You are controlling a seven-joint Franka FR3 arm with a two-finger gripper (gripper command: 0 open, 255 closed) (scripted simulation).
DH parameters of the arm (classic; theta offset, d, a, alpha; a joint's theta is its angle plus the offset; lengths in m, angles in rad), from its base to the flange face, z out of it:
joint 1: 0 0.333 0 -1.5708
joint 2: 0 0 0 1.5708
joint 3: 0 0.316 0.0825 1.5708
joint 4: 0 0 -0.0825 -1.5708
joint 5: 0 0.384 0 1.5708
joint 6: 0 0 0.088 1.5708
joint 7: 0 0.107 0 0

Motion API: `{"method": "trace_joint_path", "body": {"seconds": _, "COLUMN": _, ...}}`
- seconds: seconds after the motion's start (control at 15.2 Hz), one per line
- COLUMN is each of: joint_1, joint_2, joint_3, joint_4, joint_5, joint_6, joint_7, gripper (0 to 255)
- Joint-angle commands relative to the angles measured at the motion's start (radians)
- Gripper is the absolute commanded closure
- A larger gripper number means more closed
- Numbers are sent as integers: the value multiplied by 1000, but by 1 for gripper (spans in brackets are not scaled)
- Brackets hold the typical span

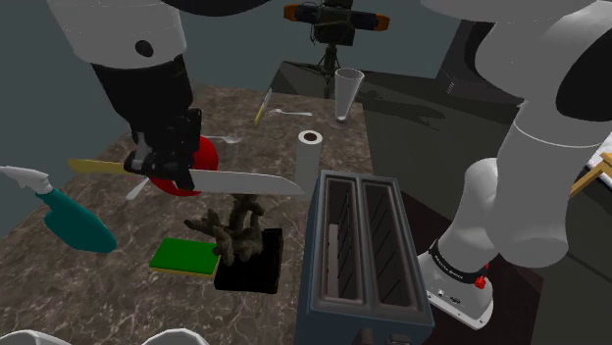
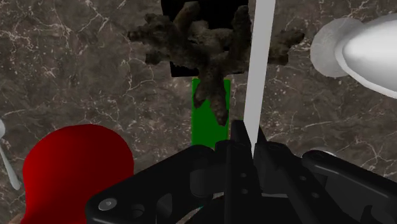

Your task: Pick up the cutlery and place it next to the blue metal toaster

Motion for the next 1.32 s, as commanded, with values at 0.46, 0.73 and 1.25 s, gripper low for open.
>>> {"method": "trace_joint_path", "body": {"seconds": 0.46, "joint_1": 202, "joint_2": 267, "joint_3": 52, "joint_4": 373, "joint_5": -104, "joint_6": -121, "joint_7": 200, "gripper": 255}}
{"method": "trace_joint_path", "body": {"seconds": 0.73, "joint_1": 261, "joint_2": 344, "joint_3": 52, "joint_4": 467, "joint_5": -130, "joint_6": -139, "joint_7": 238, "gripper": 255}}
{"method": "trace_joint_path", "body": {"seconds": 1.25, "joint_1": 216, "joint_2": 273, "joint_3": 58, "joint_4": 240, "joint_5": -106, "joint_6": 16, "joint_7": 242, "gripper": 255}}
